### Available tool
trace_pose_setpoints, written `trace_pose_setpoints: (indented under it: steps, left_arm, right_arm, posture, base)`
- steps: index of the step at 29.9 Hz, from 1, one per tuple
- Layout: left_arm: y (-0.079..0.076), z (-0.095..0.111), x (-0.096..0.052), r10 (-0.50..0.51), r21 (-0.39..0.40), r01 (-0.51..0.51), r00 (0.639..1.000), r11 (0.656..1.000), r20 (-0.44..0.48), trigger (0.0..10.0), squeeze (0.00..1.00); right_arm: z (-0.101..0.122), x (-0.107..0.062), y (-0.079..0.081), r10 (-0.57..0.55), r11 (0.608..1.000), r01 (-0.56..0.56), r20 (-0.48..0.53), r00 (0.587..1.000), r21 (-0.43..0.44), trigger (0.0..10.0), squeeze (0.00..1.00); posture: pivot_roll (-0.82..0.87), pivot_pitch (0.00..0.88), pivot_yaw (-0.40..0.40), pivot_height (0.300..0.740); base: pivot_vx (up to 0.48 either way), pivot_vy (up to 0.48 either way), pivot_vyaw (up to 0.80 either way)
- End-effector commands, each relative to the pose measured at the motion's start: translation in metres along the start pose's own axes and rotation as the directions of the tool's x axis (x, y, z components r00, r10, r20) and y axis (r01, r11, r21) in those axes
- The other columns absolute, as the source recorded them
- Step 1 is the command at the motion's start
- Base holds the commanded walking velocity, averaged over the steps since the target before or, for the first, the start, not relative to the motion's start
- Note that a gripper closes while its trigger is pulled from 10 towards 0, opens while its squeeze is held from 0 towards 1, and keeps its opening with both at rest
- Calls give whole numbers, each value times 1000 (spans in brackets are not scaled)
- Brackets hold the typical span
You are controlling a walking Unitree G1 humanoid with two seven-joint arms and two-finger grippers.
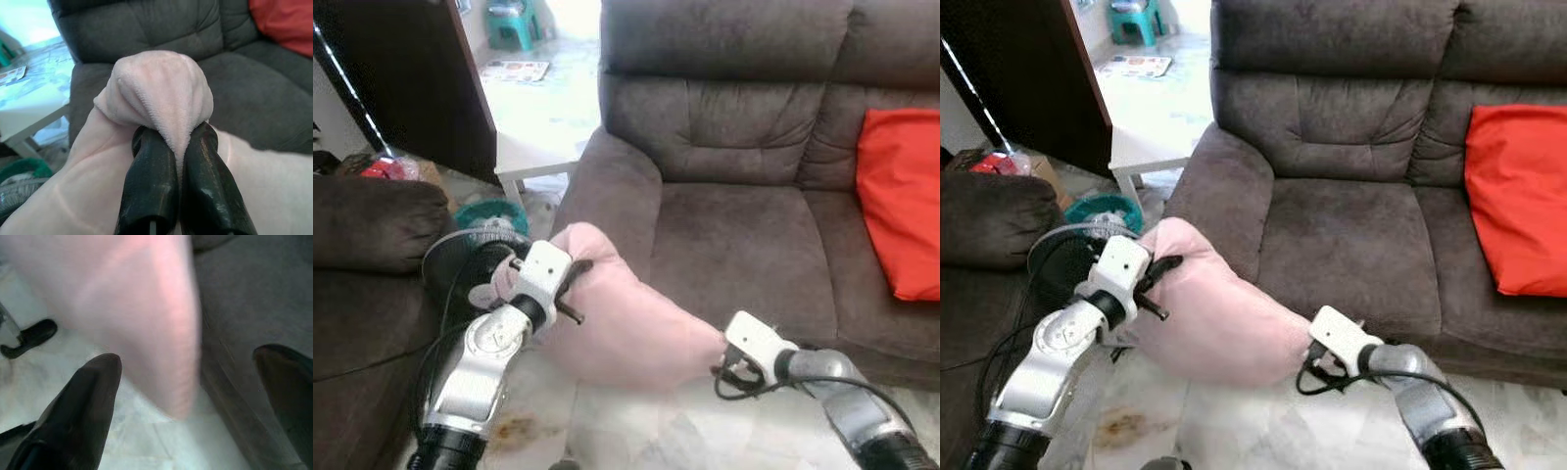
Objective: Move the pillow to the sofa from floor
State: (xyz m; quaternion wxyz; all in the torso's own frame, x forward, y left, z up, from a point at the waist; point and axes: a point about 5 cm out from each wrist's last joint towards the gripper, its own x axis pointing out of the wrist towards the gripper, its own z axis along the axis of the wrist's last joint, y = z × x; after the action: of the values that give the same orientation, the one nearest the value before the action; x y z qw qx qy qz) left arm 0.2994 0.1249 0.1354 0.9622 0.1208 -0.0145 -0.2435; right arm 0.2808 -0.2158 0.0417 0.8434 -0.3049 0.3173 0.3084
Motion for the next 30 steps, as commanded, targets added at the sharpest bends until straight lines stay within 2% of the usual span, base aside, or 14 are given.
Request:
trace_pose_setpoints:
  steps: [1, 2, 4, 9, 16, 22, 30]
  left_arm:
    - [5, 32, 6, 5, 47, -12, 989, 999, 145, 10000, 0]
    - [5, 32, 6, 5, 47, -12, 989, 999, 145, 10000, 0]
    - [1, 29, 4, -26, 64, 18, 992, 998, 127, 10000, 0]
    - [7, 35, 6, -27, 80, 17, 991, 997, 134, 10000, 0]
    - [15, 42, 8, -23, 105, 8, 989, 994, 145, 10000, 0]
    - [18, 46, 8, -12, 112, -5, 988, 994, 153, 10000, 0]
    - [16, 49, 11, -21, 107, 3, 987, 994, 160, 10000, 0]
  right_arm:
    - [2, 3, 7, 37, 999, -37, -1, 999, -14, 10000, 0]
    - [2, 3, 7, 37, 999, -37, -1, 999, -14, 10000, 0]
    - [-2, 7, 18, 66, 997, -67, -32, 997, -26, 10000, 0]
    - [-9, 11, 24, 90, 995, -93, -77, 993, -39, 10000, 0]
    - [-15, 16, 35, 176, 983, -180, -107, 979, -28, 10000, 0]
    - [-16, 21, 39, 176, 984, -179, -121, 977, -17, 10000, 0]
    - [-12, 29, 38, 113, 993, -111, -98, 989, 29, 10000, 0]
  posture:
    - [170, 0, 11, 740]
    - [170, 0, 11, 740]
    - [162, 0, 21, 740]
    - [168, 0, 21, 740]
    - [190, 64, 4, 740]
    - [196, 85, -3, 740]
    - [201, 96, -8, 740]
  base:
    - [0, 0, 0]
    - [0, 0, 0]
    - [0, 0, 0]
    - [0, 0, 0]
    - [0, 0, 0]
    - [0, 0, 0]
    - [0, 0, 0]
